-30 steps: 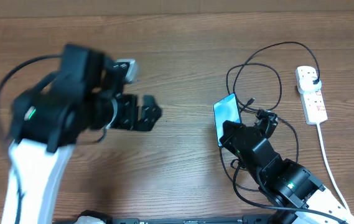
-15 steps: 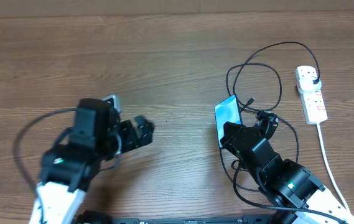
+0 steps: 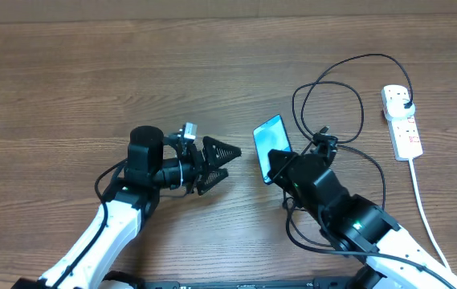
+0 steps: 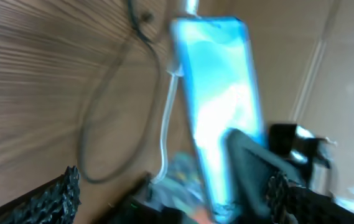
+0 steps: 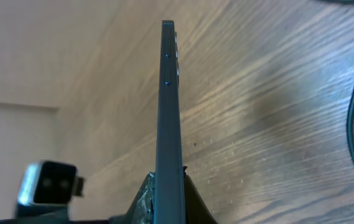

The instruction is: Plug charger to phone and switch on socket

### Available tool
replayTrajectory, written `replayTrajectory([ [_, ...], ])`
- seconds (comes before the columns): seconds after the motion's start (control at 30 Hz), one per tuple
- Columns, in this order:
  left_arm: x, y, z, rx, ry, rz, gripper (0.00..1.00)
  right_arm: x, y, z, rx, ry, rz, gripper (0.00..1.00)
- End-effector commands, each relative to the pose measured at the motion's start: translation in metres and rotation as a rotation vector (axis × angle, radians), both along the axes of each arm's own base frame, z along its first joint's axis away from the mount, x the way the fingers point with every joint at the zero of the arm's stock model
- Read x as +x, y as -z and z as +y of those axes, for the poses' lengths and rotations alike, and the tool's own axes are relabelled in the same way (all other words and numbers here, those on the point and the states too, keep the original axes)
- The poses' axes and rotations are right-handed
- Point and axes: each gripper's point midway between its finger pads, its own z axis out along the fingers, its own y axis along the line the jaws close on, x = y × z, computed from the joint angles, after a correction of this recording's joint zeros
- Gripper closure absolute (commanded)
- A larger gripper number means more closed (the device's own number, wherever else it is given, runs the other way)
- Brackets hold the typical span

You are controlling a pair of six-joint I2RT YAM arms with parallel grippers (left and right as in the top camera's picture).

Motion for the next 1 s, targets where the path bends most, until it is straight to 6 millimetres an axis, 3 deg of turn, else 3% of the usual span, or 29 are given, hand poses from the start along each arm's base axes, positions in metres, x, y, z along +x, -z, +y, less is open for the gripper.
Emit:
replayTrajectory([
  [0.0,-0.017,-0.016,-0.004,-0.129,0.104,0.118,0.0,0.003,-0.008,0.011,0.039,-0.034,0.002,0.96],
  [0.2,-0.015,-0.029,0.015,-0.197,0.125,0.124,0.01,0.002,-0.006,0.013,0.073,-0.014,0.028,0.96],
  [0.37,-0.013,-0.044,0.051,-0.272,0.152,0.04,0.0,0.001,-0.007,0.011,0.055,-0.029,0.016,0.96],
  [0.53,-0.017,-0.054,0.07,-0.306,0.175,-0.052,0.0,-0.003,-0.029,0.006,0.012,-0.089,-0.086,0.96],
  [0.7,-0.021,-0.056,0.065,-0.299,0.201,-0.101,0.0,-0.021,-0.057,-0.035,-0.018,-0.006,-0.168,0.96],
  [0.73,-0.023,-0.058,0.064,-0.298,0.206,-0.107,0.0,-0.029,-0.065,-0.053,-0.03,0.035,-0.194,0.96],
  [0.83,-0.026,-0.063,0.064,-0.295,0.208,-0.125,0.0,-0.044,-0.076,-0.081,-0.041,0.096,-0.236,0.96],
  [0.97,-0.034,-0.072,0.064,-0.292,0.21,-0.139,0.0,-0.053,-0.08,-0.094,0.009,0.151,-0.236,0.96],
])
